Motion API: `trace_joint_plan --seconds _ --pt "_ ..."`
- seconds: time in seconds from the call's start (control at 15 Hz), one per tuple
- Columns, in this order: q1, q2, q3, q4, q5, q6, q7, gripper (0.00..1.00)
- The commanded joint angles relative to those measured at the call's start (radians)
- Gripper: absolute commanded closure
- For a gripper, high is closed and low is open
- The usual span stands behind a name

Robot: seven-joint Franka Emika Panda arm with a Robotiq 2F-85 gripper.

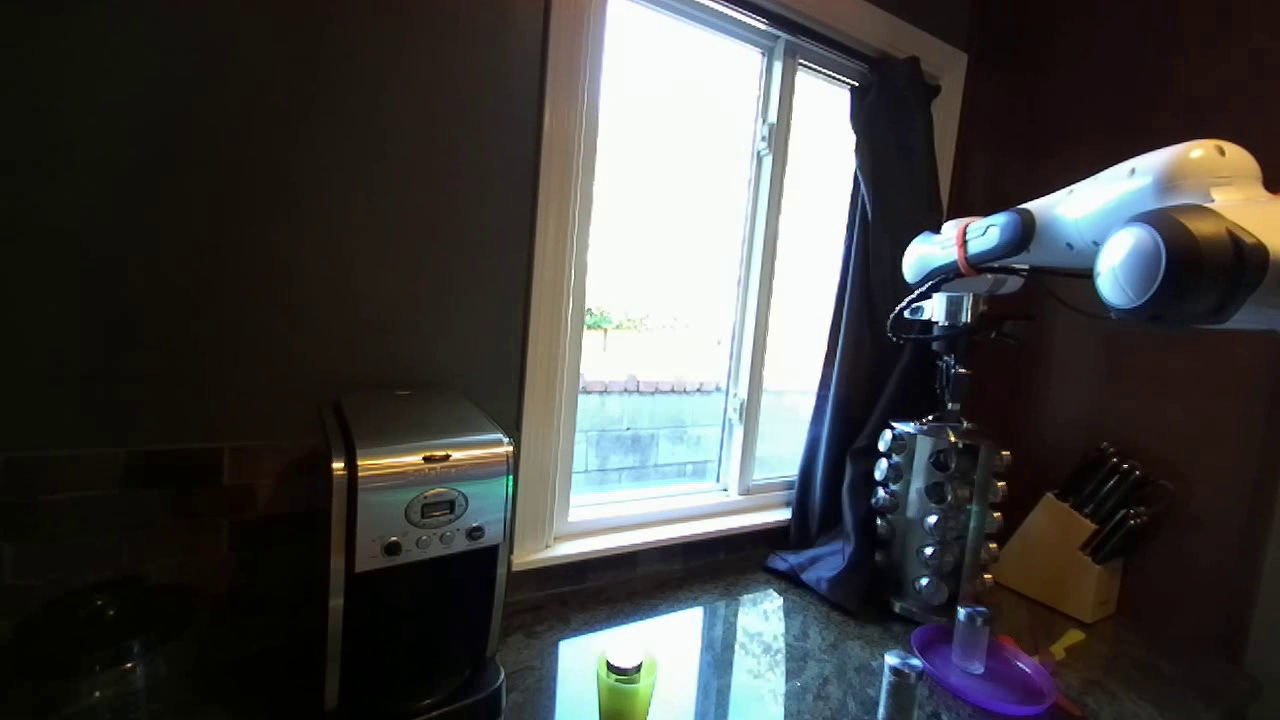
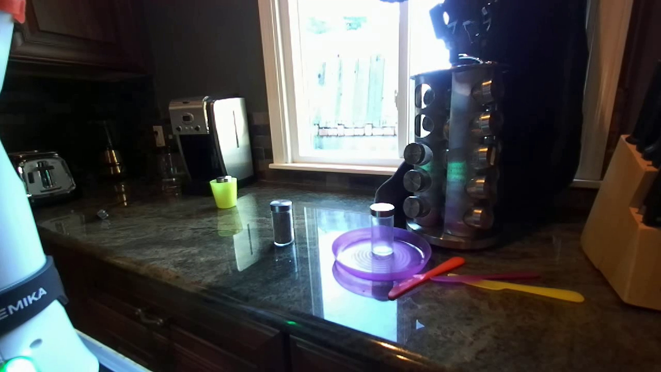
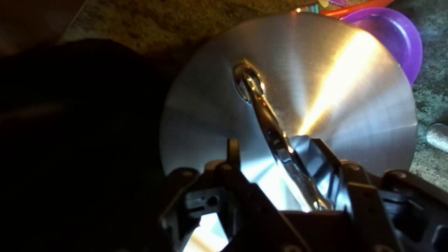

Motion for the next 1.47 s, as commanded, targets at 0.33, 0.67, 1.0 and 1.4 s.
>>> trace_joint_plan --seconds 0.33,0.67,1.0,1.4 --pt "-0.008 -0.016 0.005 -0.021 0.038 -0.047 -0.093 0.99" --pt "-0.008 -0.013 0.001 -0.022 0.043 -0.040 -0.064 0.95" --pt "-0.001 -0.014 -0.005 -0.021 0.041 -0.042 0.034 0.95" --pt "0.000 -0.013 -0.005 -0.026 0.058 -0.023 0.201 0.95"
